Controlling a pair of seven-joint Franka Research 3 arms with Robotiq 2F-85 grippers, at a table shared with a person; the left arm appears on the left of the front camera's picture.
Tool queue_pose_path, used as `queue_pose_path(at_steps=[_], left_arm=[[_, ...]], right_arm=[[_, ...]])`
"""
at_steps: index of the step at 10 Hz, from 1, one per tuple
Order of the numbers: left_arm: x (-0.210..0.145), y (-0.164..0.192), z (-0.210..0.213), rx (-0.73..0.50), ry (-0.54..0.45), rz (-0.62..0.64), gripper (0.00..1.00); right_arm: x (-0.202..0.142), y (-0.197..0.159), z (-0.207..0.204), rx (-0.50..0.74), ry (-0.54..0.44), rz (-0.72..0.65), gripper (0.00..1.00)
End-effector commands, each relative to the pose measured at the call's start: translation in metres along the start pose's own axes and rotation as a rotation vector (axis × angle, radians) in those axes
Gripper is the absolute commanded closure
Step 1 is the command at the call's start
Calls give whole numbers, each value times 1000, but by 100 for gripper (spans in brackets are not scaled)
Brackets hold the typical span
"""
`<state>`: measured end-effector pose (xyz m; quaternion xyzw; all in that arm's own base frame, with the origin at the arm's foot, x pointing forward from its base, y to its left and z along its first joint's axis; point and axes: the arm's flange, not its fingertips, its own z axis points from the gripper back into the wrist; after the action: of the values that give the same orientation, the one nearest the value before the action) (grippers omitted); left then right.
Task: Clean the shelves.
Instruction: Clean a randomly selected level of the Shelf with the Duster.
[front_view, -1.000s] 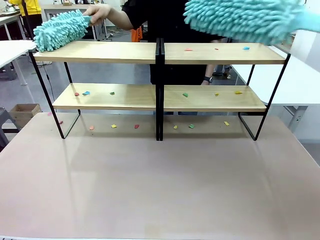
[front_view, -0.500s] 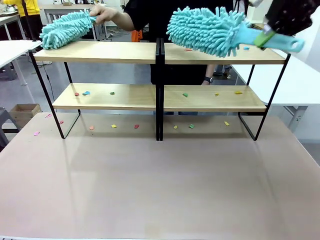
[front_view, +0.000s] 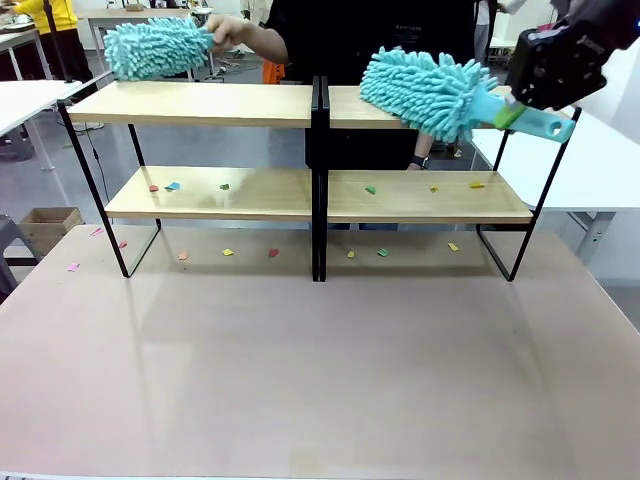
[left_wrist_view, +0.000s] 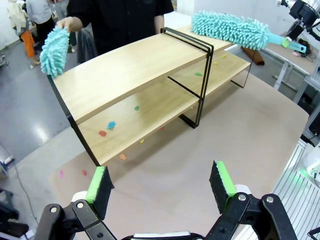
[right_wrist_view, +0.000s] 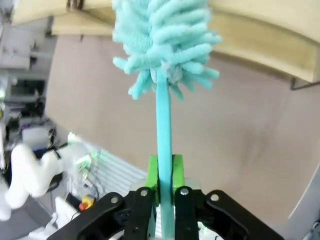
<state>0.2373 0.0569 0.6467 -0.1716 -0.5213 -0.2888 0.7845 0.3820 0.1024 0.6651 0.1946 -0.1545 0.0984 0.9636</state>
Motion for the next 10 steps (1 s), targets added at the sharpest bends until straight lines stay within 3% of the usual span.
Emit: queue_pose_path(at_steps=[1,6,8,9,10], left_arm=[[0,0,-1,-7,-6,1,0],[0,0,-1,-7,-6,1,0],[0,0,-1,-7,-6,1,0],[0,0,-1,-7,-6,1,0],[0,0,-1,-7,-6,1,0]], right_arm=[[-7,-14,8,-97,-73,-95,88],[-4,-69,47,-339,-125,-295,88],[-7,-80,71,-385,-270,-328,88],[-13,-81,81,-362,-334,-315,88],[-19,-80,84,-263,-314,-256,88]])
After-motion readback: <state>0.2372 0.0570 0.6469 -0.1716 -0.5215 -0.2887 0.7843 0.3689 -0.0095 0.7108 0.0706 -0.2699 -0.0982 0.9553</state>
